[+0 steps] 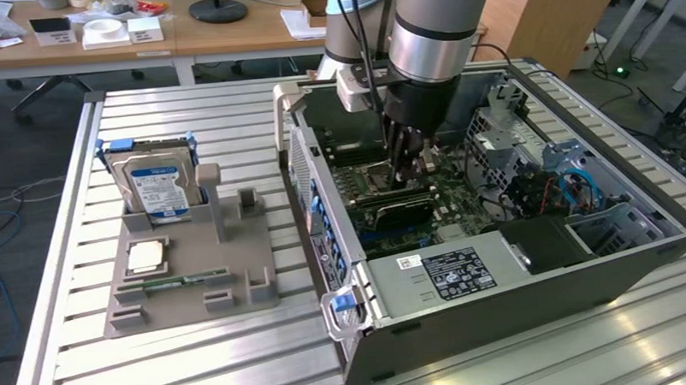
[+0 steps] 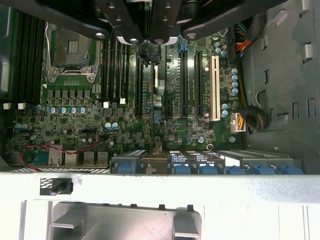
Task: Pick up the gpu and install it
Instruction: 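Press down on the gpu until it lock into place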
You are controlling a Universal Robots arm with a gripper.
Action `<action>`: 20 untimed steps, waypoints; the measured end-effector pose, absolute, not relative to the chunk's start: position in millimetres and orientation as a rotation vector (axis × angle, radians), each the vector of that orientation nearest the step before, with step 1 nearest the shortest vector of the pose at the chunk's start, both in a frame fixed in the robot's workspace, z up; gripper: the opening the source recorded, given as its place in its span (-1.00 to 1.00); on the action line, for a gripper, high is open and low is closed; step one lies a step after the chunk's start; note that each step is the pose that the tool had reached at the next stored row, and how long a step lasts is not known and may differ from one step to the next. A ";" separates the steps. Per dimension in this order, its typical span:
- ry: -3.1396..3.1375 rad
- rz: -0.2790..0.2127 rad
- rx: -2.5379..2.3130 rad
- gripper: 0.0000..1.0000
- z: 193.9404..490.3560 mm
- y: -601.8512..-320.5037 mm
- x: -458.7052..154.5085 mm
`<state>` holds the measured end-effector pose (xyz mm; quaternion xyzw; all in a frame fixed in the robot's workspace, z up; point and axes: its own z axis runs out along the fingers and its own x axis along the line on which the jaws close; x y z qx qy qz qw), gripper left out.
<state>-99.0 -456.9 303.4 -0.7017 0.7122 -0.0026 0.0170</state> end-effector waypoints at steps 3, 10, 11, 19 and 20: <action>2.214 -0.008 -2.181 -0.79 303.4 -456.9 -99.0; 2.214 -0.008 -2.181 -0.79 301.3 -456.5 -95.1; 2.214 -0.008 -2.181 -0.79 299.5 -456.4 -95.0; 2.214 -0.008 -2.181 -0.79 285.0 -455.7 -94.3; 2.214 -0.008 -2.181 -0.79 283.1 -455.6 -94.2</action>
